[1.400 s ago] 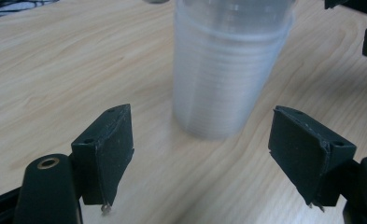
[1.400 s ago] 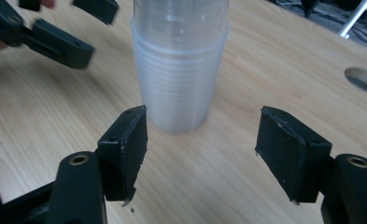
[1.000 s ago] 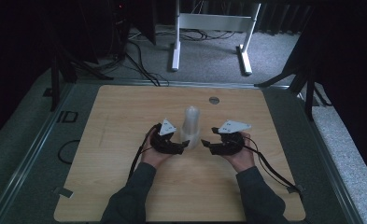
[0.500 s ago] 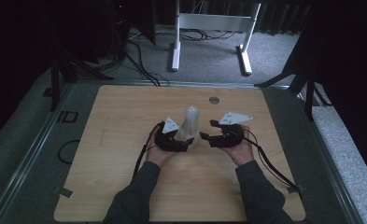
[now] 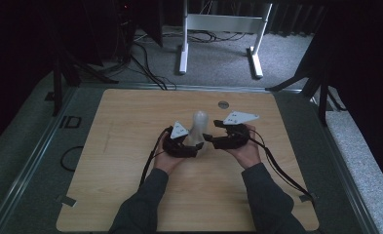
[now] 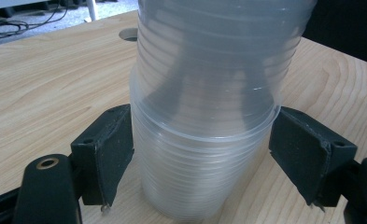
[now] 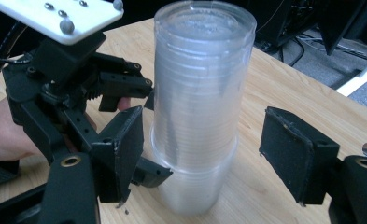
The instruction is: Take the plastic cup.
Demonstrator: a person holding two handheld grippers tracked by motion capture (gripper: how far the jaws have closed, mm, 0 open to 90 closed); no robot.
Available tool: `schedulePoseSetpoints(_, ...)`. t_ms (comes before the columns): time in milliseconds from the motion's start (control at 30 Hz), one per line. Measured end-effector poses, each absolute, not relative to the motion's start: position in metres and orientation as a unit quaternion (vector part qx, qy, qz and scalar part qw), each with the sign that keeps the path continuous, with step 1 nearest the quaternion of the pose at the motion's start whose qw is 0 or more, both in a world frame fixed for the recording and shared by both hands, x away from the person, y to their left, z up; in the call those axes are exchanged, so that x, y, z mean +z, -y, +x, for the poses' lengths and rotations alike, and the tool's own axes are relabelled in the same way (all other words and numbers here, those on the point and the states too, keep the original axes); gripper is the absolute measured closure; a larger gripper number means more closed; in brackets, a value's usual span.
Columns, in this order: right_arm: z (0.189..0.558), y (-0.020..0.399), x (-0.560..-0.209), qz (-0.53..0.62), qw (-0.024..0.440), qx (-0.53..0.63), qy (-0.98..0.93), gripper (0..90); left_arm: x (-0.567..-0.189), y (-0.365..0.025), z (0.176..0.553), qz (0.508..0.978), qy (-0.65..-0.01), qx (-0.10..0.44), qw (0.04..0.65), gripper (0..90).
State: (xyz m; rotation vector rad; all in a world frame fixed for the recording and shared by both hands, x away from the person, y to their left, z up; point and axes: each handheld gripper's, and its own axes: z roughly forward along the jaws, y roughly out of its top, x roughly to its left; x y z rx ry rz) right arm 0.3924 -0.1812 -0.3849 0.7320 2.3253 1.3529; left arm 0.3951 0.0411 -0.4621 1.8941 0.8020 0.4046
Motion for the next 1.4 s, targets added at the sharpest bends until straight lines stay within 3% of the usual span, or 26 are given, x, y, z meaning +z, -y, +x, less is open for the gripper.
schedulePoseSetpoints(900, 0.416, 0.153, -0.374, 0.261, 0.167, 0.511, -0.802, 24.3, -0.462, -0.041, 0.394, 0.782, -0.332, 0.175, 0.497, 23.6)
schedulePoseSetpoints(1400, 0.419, 0.149, -0.373, 0.261, 0.163, 0.516, -0.8, 37.2, -0.462, -0.04, 0.394, 0.781, -0.332, 0.177, 0.498, 24.3)
